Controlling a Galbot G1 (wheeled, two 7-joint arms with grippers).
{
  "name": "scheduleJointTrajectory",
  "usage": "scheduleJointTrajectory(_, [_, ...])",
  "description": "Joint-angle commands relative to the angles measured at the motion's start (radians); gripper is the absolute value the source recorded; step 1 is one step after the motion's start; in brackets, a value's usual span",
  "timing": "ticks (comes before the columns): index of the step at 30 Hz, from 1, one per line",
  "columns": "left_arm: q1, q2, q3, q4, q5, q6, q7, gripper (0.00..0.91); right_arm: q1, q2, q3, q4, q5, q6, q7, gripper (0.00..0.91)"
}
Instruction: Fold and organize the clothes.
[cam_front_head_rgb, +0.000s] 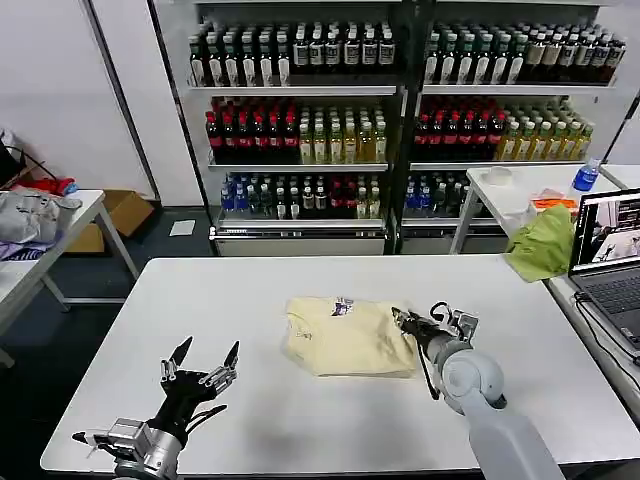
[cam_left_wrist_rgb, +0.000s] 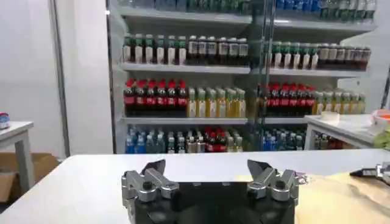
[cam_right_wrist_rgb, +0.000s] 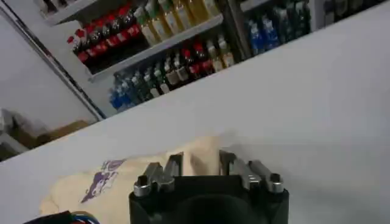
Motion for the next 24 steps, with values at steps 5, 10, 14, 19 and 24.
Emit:
scheduleJointTrajectory(5, [-0.02, -0.026, 0.064, 0.053, 0.055, -0.074, -0.03, 0.907, -0.222, -0.119, 0.061, 0.221, -0.467, 0.165, -0.021, 0.907])
scheduleJointTrajectory(10, [-0.03, -0.055, 0.103, 0.08, 0.081, -0.121, -0.065, 0.907, -0.384, -0.126, 0.117, 0.348, -0.629, 0.263, -0.019, 0.907])
scheduleJointTrajectory(14, [-0.039, -0.075, 0.12, 0.089, 0.097, -0.145, -0.072, 0.907, -0.508, -0.1, 0.16, 0.409, -0.694, 0.336, -0.043, 0.907])
scheduleJointTrajectory(19, [-0.036, -0.09, 0.134, 0.086, 0.113, -0.15, -0.072, 0.907, -0.606, -0.078, 0.195, 0.454, -0.737, 0.401, -0.056, 0.907])
scheduleJointTrajectory(24, [-0.037, -0.095, 0.121, 0.08, 0.11, -0.162, -0.076, 0.907, -0.652, -0.054, 0.202, 0.478, -0.77, 0.46, -0.054, 0.907])
